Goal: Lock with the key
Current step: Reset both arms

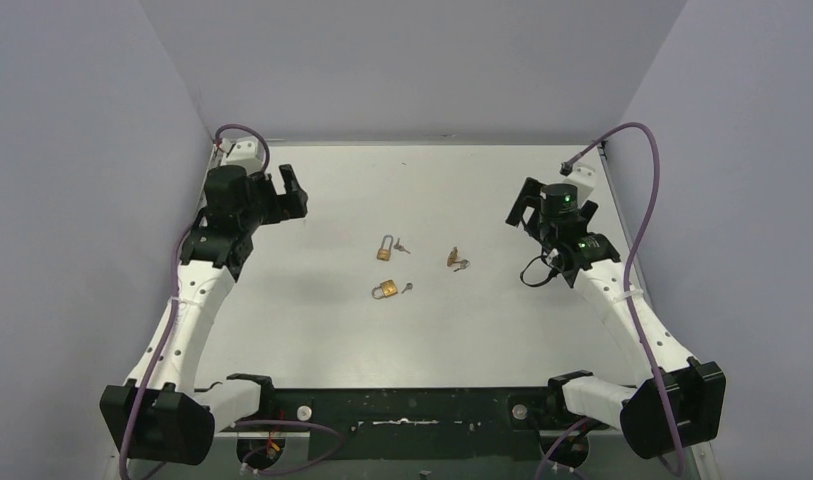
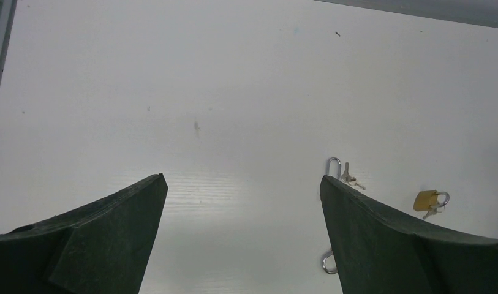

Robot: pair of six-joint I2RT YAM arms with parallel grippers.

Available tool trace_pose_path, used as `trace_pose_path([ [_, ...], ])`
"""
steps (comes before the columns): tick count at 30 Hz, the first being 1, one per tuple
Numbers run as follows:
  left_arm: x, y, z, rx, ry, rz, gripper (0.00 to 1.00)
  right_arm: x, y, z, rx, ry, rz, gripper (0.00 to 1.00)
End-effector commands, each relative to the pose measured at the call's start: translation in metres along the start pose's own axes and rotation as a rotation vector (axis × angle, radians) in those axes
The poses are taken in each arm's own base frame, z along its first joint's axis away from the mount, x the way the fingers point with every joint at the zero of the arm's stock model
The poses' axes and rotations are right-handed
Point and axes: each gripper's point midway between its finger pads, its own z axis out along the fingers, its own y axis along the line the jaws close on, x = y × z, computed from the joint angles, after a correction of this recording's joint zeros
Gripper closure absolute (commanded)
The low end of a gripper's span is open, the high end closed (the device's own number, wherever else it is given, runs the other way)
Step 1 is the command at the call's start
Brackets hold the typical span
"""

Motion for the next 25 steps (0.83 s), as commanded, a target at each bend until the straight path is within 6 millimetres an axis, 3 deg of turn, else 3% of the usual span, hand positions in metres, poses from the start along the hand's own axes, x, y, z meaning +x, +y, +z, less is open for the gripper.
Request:
trace_pose_path([
  [1, -0.017, 0.005, -0.018, 0.02, -0.086, 0.027, 0.04, -0.031, -0.006, -0.011, 0.037, -0.095, -0.003, 0.0],
  [14, -0.014, 0.008, -0.022, 0.036, -0.094, 0.013, 0.04, -0.028, -0.018, -0.012, 0.088, -0.092, -0.055, 0.0],
  [17, -0.015, 0.008, -0.024, 0.035, -0.1, 0.019, 0.04, -0.028, -0.017, -0.013, 0.077, -0.089, -0.069, 0.0],
  [21, -0.015, 0.009, -0.025, 0.029, -0.103, 0.026, 0.04, -0.027, -0.011, -0.014, 0.029, -0.082, -0.103, 0.1],
  [25, -0.016, 0.009, -0.024, 0.033, -0.102, 0.022, 0.04, -0.023, -0.004, -0.012, -0.015, -0.085, -0.114, 0.06],
])
